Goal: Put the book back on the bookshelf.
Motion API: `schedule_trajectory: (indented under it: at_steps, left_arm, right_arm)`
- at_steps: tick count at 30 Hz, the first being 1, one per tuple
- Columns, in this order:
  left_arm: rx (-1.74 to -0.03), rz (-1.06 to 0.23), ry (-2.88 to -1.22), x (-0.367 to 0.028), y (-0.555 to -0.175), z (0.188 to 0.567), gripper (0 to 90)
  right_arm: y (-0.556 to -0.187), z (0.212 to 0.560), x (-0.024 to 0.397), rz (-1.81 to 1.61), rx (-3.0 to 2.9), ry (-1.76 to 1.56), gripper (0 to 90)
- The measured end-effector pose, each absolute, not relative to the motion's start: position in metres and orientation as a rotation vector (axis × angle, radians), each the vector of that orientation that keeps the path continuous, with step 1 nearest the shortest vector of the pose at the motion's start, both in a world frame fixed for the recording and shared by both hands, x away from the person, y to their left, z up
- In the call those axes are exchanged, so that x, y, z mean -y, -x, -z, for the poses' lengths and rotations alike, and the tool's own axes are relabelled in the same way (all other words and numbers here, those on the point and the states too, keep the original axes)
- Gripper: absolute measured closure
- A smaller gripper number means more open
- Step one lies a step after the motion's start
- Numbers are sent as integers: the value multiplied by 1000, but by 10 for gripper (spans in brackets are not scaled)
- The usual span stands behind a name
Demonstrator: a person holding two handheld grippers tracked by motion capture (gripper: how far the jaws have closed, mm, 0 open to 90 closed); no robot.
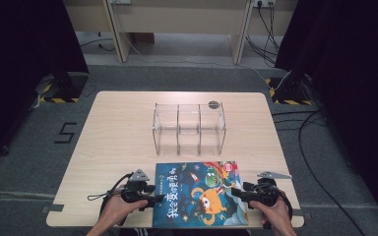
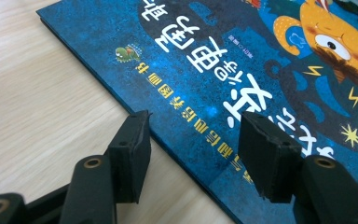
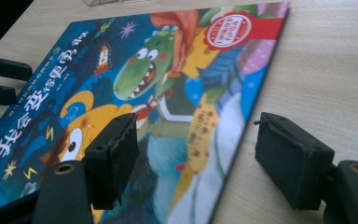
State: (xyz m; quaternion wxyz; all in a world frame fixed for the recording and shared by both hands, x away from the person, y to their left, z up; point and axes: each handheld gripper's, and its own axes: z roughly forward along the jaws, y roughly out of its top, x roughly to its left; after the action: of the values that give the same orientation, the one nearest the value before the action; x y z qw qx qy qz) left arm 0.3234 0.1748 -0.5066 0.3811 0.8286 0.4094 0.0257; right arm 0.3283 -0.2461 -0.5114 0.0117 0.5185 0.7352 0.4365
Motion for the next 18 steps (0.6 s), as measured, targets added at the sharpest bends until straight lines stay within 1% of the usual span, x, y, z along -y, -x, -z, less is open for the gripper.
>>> schedule_trajectory:
  at_steps: [2,6,10,12,15,18]
  left_arm:
    - [-1037,-60,-2121,-170,-325,506,437]
    - [-1019,-75,-2125,-163,-327,507,436]
    - [-1011,-40,-2117,-163,-329,507,435]
    - [-1003,-5,-2116,-167,-328,507,451]
    - [-998,18,-2140,-171,-323,506,450]
    - [-1005,42,-2120,-168,-321,506,458]
  right_arm:
    - [-329,511,247,-1365,-2277,-1631,274]
    - [-329,512,254,-1387,-2239,-1677,283]
    - [-330,513,259,-1422,-2187,-1740,290]
    - [-330,513,258,-1419,-2178,-1738,290]
    - [-329,513,258,-1412,-2181,-1730,291]
    - [-330,513,259,-1419,-2175,-1734,291]
